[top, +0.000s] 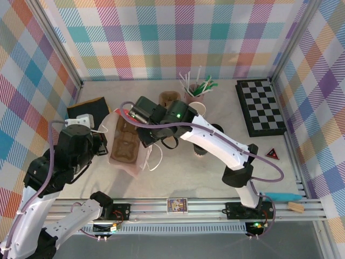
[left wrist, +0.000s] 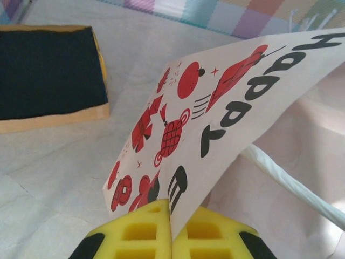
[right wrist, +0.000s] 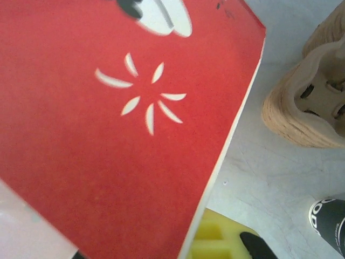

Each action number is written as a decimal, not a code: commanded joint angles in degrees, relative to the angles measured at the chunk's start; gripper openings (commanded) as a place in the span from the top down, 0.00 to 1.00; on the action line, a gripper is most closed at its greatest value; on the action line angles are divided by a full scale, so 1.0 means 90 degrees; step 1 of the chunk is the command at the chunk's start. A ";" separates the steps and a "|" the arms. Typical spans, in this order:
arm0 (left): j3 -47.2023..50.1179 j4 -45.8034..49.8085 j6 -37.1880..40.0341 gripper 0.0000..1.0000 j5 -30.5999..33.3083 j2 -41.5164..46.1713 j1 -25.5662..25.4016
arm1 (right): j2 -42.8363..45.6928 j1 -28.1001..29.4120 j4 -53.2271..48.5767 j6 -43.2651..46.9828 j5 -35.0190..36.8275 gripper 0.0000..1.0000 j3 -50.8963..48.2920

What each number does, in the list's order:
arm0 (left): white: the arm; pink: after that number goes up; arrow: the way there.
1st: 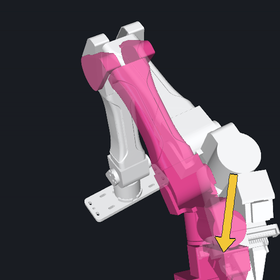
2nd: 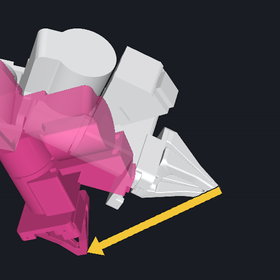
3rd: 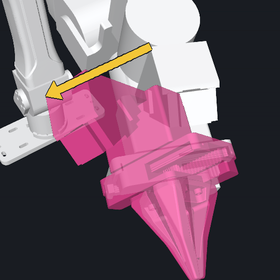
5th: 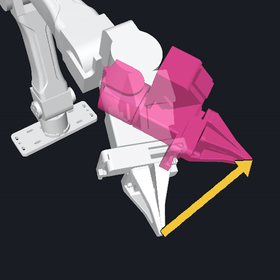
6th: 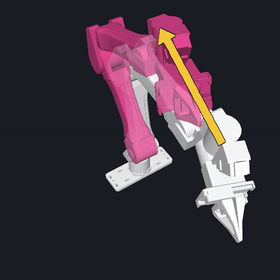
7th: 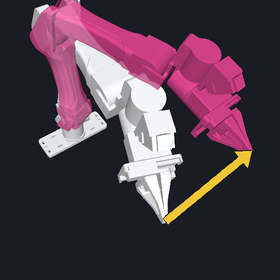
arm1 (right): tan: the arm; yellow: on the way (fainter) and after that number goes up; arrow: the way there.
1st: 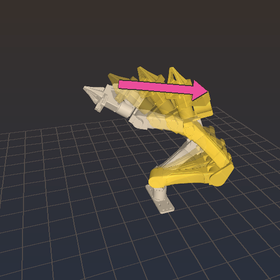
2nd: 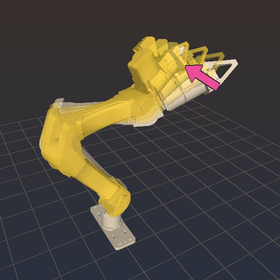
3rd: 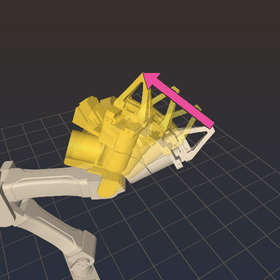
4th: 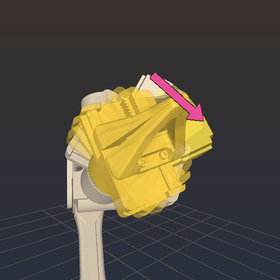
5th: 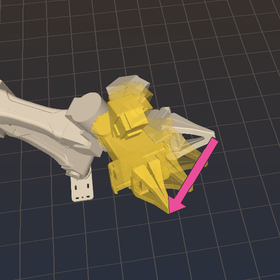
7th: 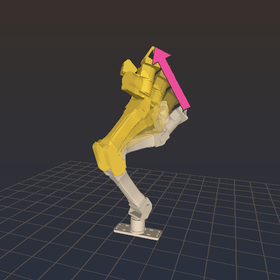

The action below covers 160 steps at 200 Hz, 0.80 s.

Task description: Pack the takeout coffee

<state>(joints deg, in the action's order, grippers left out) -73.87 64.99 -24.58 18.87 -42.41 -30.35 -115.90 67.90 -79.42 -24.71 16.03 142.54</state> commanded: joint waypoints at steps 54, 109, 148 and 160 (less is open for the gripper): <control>0.0412 -0.0301 -0.0188 1.00 -0.0373 -0.0004 -0.0036 | -0.0089 -0.0248 0.0321 0.0082 -0.0603 1.00 0.0084; -0.0562 0.0029 -0.0100 1.00 -0.0035 -0.0220 -0.0036 | -0.0971 -0.0343 -0.0864 0.0112 -0.0760 1.00 0.2096; 0.0391 0.0154 -0.0554 1.00 -0.1008 -0.0247 0.0013 | -0.0752 -0.0763 -0.0640 -0.0058 -0.1420 1.00 0.0978; 0.0178 0.0107 -0.0898 1.00 -0.1079 -0.0221 0.0016 | -0.0963 -0.0716 -0.0991 0.0111 -0.1243 1.00 0.1744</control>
<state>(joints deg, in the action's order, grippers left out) -71.11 66.92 -27.62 14.48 -44.56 -30.35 -122.13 62.89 -82.28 -23.53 7.70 150.02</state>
